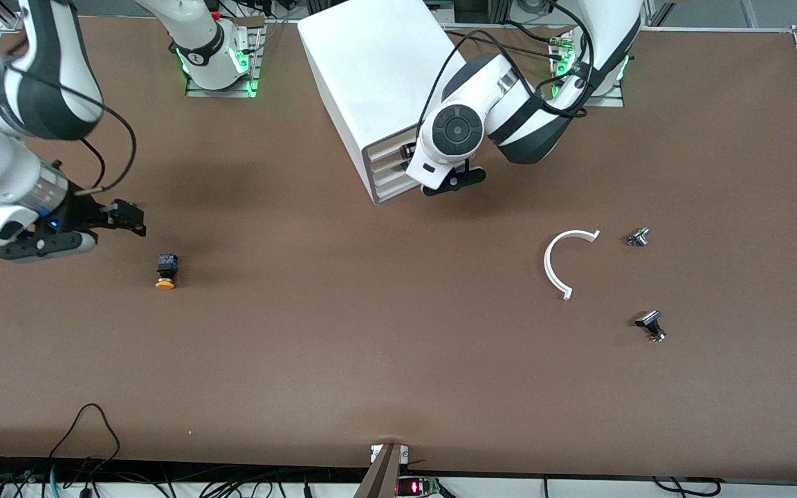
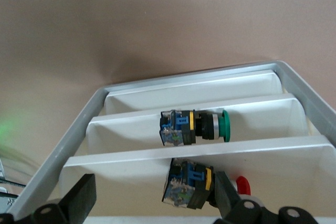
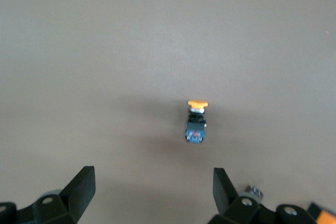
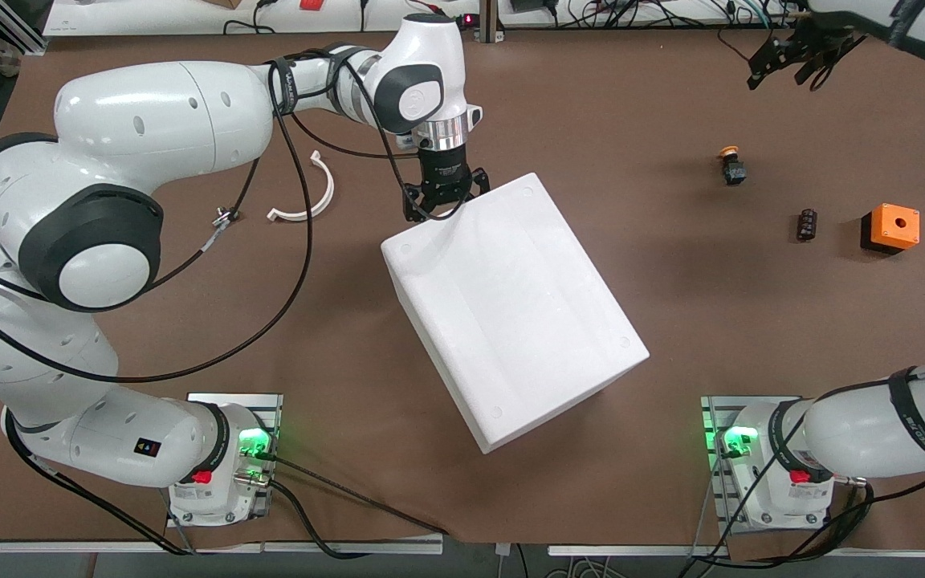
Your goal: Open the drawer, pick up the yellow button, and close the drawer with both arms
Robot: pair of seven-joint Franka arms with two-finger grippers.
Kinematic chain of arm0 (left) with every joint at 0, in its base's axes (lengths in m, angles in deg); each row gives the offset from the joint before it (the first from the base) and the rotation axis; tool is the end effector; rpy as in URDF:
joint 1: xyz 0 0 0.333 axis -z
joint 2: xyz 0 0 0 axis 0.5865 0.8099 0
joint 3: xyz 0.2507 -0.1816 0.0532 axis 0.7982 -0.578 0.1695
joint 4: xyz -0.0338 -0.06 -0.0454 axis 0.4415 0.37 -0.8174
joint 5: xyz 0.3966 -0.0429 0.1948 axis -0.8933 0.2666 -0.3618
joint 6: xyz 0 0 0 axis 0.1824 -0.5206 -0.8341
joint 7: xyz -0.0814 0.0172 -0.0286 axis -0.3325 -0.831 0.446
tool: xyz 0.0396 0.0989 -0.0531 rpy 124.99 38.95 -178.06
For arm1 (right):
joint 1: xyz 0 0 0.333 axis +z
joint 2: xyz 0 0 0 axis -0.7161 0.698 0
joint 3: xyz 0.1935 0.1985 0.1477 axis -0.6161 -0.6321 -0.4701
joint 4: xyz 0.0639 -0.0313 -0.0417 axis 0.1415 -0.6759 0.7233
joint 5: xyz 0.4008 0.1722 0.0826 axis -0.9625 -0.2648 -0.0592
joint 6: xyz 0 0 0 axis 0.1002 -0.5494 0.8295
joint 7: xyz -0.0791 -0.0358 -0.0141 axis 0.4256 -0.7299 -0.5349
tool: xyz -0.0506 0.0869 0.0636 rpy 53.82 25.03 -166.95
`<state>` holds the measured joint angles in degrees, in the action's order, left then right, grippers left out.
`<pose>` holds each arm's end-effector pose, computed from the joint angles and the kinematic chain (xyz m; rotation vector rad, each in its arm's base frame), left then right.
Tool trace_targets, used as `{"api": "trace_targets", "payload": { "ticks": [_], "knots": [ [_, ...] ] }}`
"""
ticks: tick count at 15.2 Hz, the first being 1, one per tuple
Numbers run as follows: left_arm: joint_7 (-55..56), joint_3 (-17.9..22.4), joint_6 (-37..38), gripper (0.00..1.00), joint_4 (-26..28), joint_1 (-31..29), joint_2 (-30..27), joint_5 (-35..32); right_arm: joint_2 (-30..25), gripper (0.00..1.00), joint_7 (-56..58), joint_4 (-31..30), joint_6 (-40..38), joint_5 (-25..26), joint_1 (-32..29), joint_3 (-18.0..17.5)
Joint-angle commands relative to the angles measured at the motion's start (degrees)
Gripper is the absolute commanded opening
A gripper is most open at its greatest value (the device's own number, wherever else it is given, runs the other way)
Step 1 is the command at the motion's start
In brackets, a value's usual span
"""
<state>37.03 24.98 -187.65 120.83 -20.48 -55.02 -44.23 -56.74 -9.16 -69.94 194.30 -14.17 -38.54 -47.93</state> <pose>0.4550 -0.4748 0.3051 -2.9840 -0.4855 0.7991 0.6358 0.0077 0.4270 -3.0771 -0.2223 -0.0572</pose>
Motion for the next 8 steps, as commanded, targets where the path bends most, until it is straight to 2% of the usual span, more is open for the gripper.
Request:
{"api": "trace_targets", "payload": {
  "ticks": [1, 3, 5, 8],
  "knots": [
    [0.5, -0.6, 0.3, 1.0, 0.5, 0.4, -0.9, 3.0, -4.9, 0.99, -2.8, -0.4, -4.8, 1.4, -8.1, -8.5],
    [0.5, -0.6, 0.4, 1.0, 0.5, 0.5, -0.9, 3.1, -6.4, 0.99, -3.6, 1.0, -8.4, 2.1, -8.3, -8.9],
    [0.6, -0.6, 0.6, 1.0, 0.5, 0.6, -0.9, 3.1, -6.1, 0.99, -3.6, 6.5, -14.0, 2.9, -8.3, -8.9],
    [0.8, -0.6, 1.7, 1.0, 0.4, 0.9, -1.1, 3.2, -6.0, 0.99, -5.7, 11.2, -19.0, 3.8, -8.3, -8.9]
  ]
}}
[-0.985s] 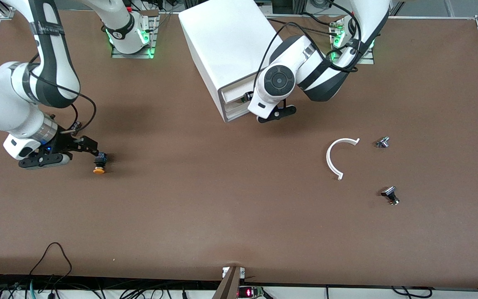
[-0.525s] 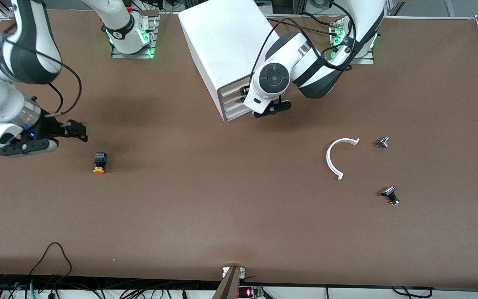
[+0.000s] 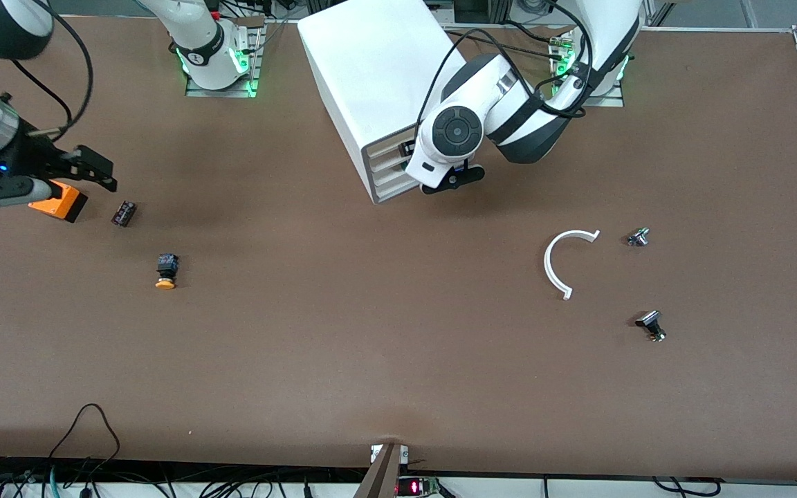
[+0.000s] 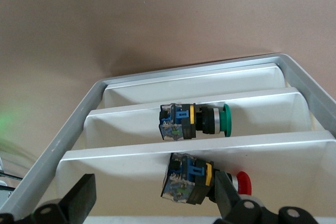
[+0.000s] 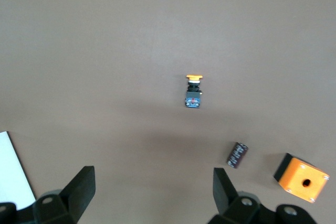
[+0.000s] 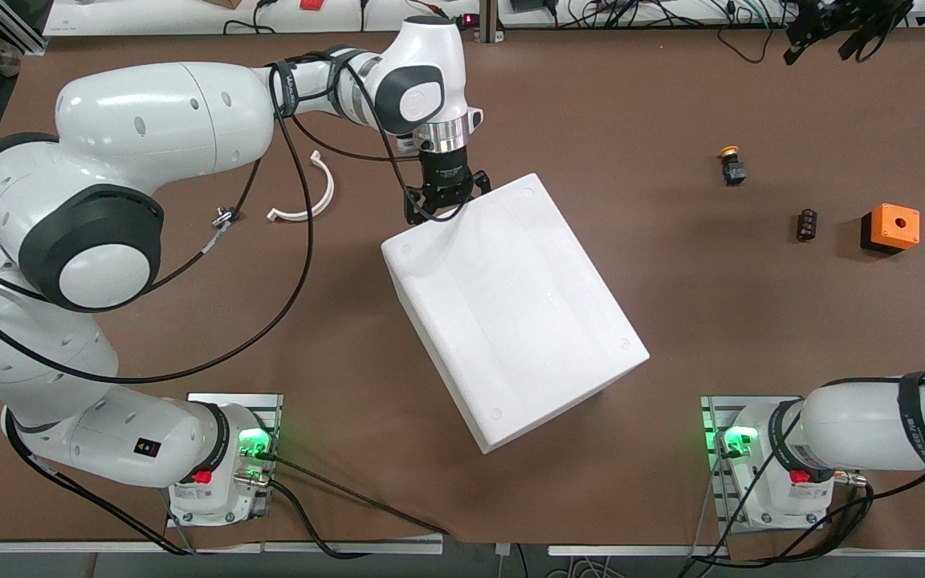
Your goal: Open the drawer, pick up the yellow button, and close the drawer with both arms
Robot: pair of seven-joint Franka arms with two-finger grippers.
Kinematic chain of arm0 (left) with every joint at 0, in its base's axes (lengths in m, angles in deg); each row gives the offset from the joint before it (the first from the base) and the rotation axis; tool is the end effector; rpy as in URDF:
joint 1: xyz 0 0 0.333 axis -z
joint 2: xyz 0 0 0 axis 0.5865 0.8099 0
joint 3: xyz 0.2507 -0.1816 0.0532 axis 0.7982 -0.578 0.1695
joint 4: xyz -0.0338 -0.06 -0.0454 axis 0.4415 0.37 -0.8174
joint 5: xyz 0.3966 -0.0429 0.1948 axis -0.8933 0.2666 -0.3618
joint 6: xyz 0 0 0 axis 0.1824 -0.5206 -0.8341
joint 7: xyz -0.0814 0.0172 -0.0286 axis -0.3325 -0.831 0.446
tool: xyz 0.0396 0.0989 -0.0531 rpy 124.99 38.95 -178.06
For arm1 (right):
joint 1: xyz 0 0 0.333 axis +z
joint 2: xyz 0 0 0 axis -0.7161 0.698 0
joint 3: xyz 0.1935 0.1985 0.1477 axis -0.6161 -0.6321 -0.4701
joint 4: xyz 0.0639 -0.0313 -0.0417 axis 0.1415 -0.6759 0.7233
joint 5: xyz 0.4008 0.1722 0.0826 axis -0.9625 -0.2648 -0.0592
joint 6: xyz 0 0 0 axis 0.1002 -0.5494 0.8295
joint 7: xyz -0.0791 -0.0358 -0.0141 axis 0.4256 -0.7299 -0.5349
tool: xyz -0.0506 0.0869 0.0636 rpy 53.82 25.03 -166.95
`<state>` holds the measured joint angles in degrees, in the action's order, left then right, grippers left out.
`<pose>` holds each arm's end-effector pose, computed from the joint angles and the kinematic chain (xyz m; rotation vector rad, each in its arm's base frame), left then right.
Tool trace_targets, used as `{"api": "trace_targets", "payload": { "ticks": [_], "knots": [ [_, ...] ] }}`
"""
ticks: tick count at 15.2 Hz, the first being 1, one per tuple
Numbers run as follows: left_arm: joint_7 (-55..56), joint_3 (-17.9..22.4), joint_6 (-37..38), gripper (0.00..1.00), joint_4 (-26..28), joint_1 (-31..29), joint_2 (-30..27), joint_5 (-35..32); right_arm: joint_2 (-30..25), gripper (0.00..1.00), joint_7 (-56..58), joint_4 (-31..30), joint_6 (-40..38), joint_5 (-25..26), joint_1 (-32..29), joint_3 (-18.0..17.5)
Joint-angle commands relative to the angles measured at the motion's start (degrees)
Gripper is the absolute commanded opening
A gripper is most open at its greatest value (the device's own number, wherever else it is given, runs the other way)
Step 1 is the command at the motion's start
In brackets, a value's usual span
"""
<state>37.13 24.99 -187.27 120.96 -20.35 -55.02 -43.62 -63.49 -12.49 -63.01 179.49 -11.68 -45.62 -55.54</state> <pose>0.4520 -0.4757 0.3042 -2.9760 -0.4878 0.8189 0.6071 0.0099 0.5409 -3.1039 -0.1869 -0.0206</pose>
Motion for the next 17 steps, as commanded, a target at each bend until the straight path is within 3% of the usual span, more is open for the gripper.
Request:
{"api": "trace_targets", "payload": {
  "ticks": [1, 5, 10, 12, 17],
  "knots": [
    [0.7, -0.5, 1.8, 1.0, -0.2, 0.8, -1.1, 2.5, 0.7, 0.99, -4.0, 5.4, -5.6, 1.4, -1.3, -1.3],
    [-0.4, 0.5, 4.2, 1.0, -2.9, -2.8, -1.5, 1.3, 0.5, 0.99, -7.2, 7.1, -8.2, 1.7, 0.0, -1.3],
    [-0.6, 0.3, 8.2, 1.0, -7.8, -6.2, -1.5, -12.3, 0.7, 0.99, -7.6, 9.4, -8.4, 0.7, 0.0, -1.3],
    [-0.9, 0.3, 10.9, 1.0, -11.8, -6.8, -1.4, -13.2, 0.7, 0.99, -6.9, 9.4, -9.2, 1.3, 0.1, -1.3],
    [-17.1, 0.6, 16.4, 1.0, -17.3, -14.2, -1.6, -13.3, 1.2, 0.99, -7.2, 10.6, -9.9, 1.5, 0.1, -1.3]
  ]
}}
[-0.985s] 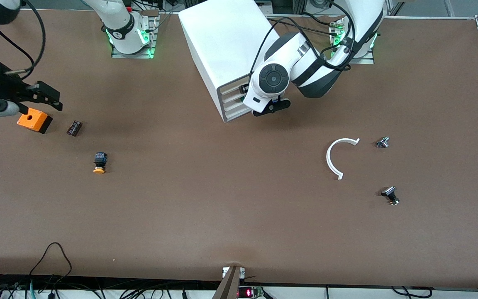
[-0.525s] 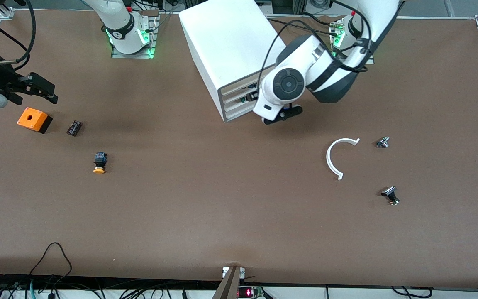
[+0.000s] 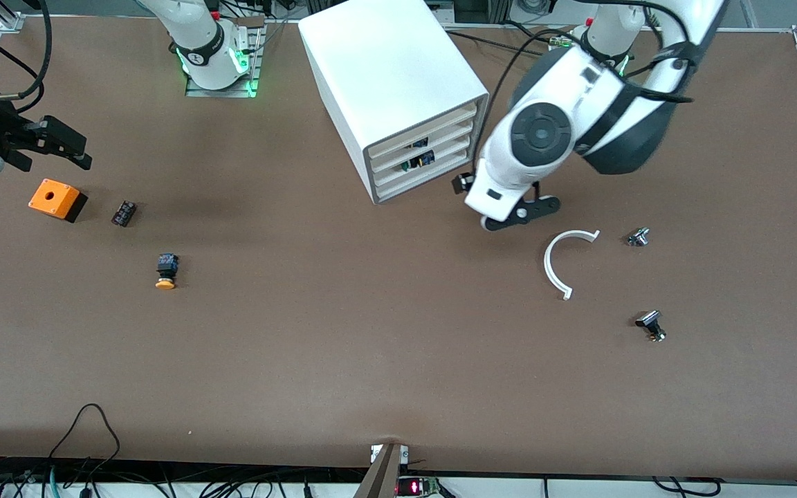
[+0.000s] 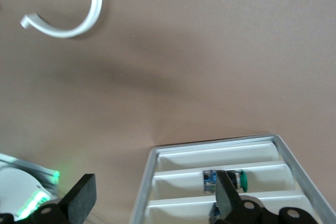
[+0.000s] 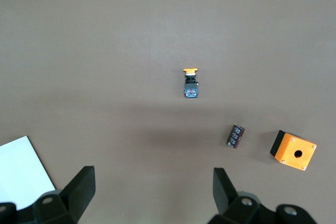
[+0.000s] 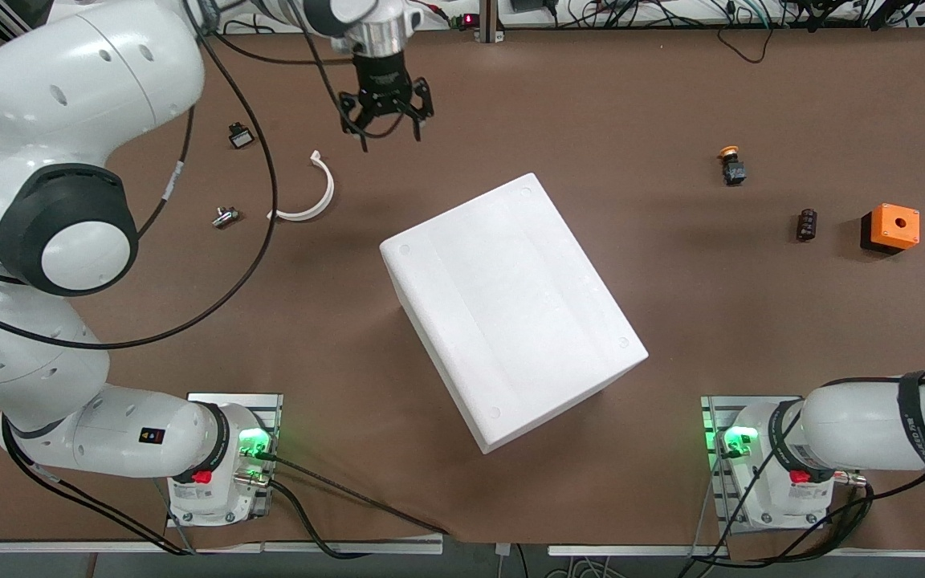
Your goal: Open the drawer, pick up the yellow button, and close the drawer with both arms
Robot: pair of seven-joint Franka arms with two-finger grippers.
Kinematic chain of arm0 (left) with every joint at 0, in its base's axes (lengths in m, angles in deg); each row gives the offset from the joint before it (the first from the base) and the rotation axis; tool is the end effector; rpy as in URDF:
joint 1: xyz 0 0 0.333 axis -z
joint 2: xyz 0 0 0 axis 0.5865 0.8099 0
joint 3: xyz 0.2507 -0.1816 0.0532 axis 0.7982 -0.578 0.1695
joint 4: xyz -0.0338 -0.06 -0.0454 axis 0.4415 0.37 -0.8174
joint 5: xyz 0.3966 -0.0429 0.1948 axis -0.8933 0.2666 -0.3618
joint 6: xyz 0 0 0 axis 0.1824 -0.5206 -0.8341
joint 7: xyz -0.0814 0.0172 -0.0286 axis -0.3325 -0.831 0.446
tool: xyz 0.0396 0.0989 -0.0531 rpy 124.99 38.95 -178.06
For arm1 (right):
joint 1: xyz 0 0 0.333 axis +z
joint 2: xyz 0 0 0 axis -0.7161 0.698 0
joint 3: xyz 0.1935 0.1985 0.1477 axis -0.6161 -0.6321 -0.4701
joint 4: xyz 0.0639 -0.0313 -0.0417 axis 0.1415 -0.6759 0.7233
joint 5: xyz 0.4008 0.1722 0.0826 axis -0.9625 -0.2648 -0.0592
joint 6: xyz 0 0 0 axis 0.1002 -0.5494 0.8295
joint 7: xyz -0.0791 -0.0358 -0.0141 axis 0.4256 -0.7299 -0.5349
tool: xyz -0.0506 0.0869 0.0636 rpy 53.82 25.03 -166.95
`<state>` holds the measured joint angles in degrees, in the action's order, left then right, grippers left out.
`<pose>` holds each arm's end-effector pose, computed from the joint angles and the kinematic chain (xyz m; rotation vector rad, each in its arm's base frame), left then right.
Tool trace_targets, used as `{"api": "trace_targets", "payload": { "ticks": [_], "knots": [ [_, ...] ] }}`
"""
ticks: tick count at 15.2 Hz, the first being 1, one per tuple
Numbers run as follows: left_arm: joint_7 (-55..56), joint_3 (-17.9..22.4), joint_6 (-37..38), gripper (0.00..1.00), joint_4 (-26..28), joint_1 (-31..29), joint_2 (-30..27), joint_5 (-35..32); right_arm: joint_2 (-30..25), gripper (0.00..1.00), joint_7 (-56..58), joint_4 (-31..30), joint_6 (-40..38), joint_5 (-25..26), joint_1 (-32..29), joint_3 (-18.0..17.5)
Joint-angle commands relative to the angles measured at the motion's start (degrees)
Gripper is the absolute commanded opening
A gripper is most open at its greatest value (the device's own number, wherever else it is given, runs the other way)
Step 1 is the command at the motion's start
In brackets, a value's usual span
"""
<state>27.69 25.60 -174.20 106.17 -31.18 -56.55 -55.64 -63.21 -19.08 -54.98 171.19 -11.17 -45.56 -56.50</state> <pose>0.5832 -0.3556 0.4229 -3.0272 -0.4342 0.5223 0.6019 0.0201 0.5994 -3.1173 -0.0437 -0.0025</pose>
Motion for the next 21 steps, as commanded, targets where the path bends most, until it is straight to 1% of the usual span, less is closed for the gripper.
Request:
{"api": "trace_targets", "payload": {
  "ticks": [1, 3, 5, 7, 9, 10, 11, 12, 14, 16, 17, 18, 19, 21],
  "knots": [
    [-10.7, -0.1, 4.5, 1.0, -3.9, -5.1, 0.0, -1.5, 1.0, 0.99, -0.6, 3.1, -1.6, 0.9, 0.0, -0.4],
    [-16.4, -0.2, 7.6, 1.0, -6.2, -7.6, -0.1, -3.6, 1.1, 0.99, -0.9, 3.2, -1.6, 0.9, 0.1, -0.4],
    [-21.7, -0.1, 9.7, 1.0, -9.0, -8.2, -0.1, -6.9, 1.1, 0.99, -1.0, 3.2, -1.6, 0.9, 0.1, -0.5],
    [-29.0, 3.7, 10.5, 1.0, -8.9, -7.3, -2.9, -8.8, 1.1, 0.99, -1.1, 3.2, -1.7, 1.0, 0.1, -0.4],
    [-34.0, 4.2, 12.2, 1.0, -9.8, -9.0, -3.5, -8.3, 1.4, 0.99, -1.1, 3.1, -1.7, 1.9, 0.0, -0.4],
    [-36.8, 4.3, 12.8, 1.0, -9.8, -11.1, -3.9, -8.0, 1.4, 0.99, -1.3, 3.2, -1.7, 2.6, 0.2, -0.4],
    [-40.6, 5.5, 11.6, 1.0, -8.9, -11.5, -5.8, -7.5, 1.5, 0.99, -1.9, 3.1, -1.8, 3.1, 0.1, -0.5],
    [-44.1, 8.2, 8.4, 1.0, -7.9, -11.4, -7.9, -7.2, 1.5, 0.99, -1.9, 3.1, -2.0, 3.1, 0.1, -0.5],
    [-47.1, 14.1, 2.8, 1.0, -1.8, -10.8, -12.2, -1.9, 1.5, 0.99, -2.2, 3.1, -2.0, 3.1, 0.1, -0.5],
    [-47.4, 21.6, -4.4, 1.0, 5.2, -7.3, -17.7, -0.2, 1.5, 0.99, -2.3, 3.1, -2.0, 3.0, 0.1, -0.5],
    [-47.4, 23.5, -7.0, 1.0, 8.6, -6.1, -20.2, -0.2, 1.5, 0.99, -2.3, 3.1, -2.0, 3.0, 0.1, -0.6],
    [-47.5, 24.2, -7.7, 1.0, 10.4, -4.8, -22.1, -0.2, 1.4, 0.99, -2.3, 3.1, -2.0, 3.0, 0.1, -0.6],
    [-47.8, 25.2, -7.7, 1.0, 12.0, -3.5, -24.5, -0.3, 1.4, 0.99, -2.3, 3.1, -2.0, 3.0, 0.1, -0.6],
    [-47.8, 25.6, -7.6, 1.0, 13.2, -1.8, -26.7, -0.4, 1.4, 0.99, -2.3, 3.1, -2.0, 3.0, 0.1, -0.6]
  ]
}}
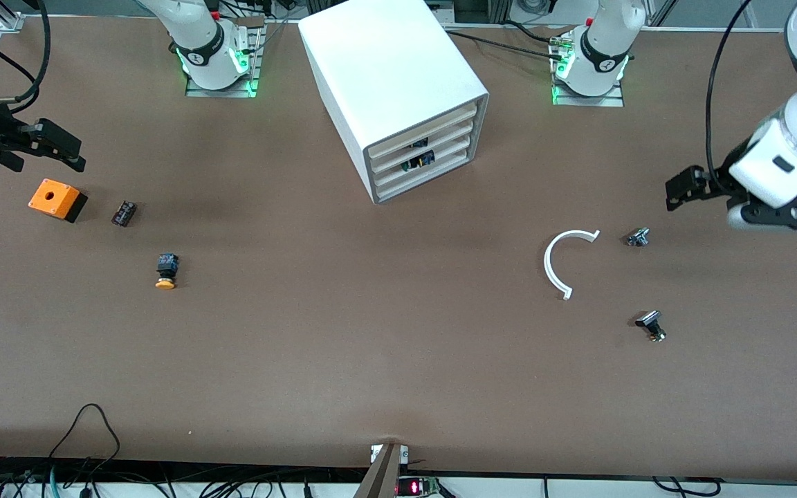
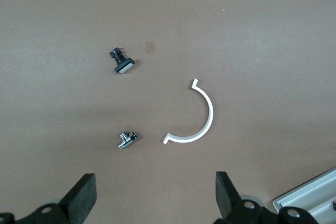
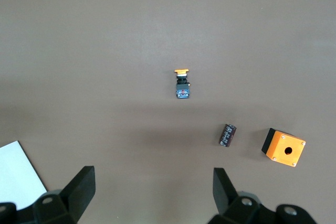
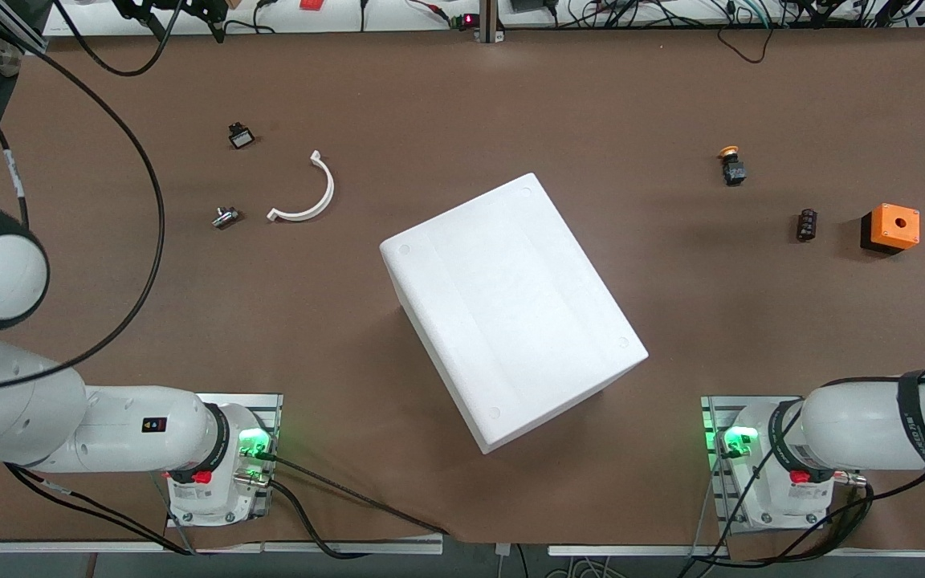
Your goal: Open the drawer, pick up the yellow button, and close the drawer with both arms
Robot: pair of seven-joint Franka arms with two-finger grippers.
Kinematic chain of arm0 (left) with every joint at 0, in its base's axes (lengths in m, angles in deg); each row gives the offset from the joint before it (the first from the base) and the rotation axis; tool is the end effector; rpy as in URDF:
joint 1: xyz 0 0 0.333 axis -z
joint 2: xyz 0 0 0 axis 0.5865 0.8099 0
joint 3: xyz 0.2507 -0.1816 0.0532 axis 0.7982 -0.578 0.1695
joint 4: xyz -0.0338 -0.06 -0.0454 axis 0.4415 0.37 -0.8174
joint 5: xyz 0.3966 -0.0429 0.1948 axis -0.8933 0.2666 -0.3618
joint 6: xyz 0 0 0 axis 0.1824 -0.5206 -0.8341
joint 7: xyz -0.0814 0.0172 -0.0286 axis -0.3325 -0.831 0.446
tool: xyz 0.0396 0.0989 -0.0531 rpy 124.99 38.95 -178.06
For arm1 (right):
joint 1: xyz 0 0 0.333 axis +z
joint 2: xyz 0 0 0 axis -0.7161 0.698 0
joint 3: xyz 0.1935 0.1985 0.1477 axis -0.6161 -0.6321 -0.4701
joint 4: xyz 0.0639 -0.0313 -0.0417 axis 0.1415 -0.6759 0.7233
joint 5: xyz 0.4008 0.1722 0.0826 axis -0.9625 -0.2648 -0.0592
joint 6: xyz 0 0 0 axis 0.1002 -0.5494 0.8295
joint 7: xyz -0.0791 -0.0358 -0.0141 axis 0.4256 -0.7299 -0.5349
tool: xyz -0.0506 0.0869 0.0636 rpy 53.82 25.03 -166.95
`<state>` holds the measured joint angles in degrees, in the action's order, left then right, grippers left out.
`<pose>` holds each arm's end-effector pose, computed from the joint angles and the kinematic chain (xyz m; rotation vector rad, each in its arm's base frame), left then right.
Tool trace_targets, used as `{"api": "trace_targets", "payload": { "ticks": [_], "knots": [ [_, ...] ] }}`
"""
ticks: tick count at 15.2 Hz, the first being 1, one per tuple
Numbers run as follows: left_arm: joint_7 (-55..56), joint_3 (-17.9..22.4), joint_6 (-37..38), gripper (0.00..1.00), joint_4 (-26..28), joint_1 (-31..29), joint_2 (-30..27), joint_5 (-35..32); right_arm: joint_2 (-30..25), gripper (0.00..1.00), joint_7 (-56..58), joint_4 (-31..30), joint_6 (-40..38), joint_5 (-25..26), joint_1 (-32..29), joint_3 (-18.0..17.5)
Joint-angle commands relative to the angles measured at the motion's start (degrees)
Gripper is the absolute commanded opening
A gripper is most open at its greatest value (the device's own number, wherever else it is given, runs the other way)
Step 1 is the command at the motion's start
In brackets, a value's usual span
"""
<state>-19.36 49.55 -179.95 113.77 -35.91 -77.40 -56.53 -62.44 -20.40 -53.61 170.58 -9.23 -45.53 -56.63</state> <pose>0.6240 -0.0671 0.5695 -3.1247 0.0708 -0.0045 0.6055 0.0179 0.6029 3.1320 0.0137 0.0032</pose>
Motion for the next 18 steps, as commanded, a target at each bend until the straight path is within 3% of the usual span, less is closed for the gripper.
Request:
{"api": "trace_targets", "payload": {
  "ticks": [1, 18],
  "knots": [
    [-1.2, 1.9, -1.6, 1.0, 6.0, 3.3, -6.1, -0.1, 0.7, 0.99, -1.0, 1.9, -1.4, 1.0, 0.1, -0.4],
    [-3.8, 1.8, 0.1, 1.0, 4.0, 2.3, -4.0, 0.0, 0.7, 0.99, -1.1, 1.9, -1.3, 1.0, 0.1, -0.4]
  ]
}}
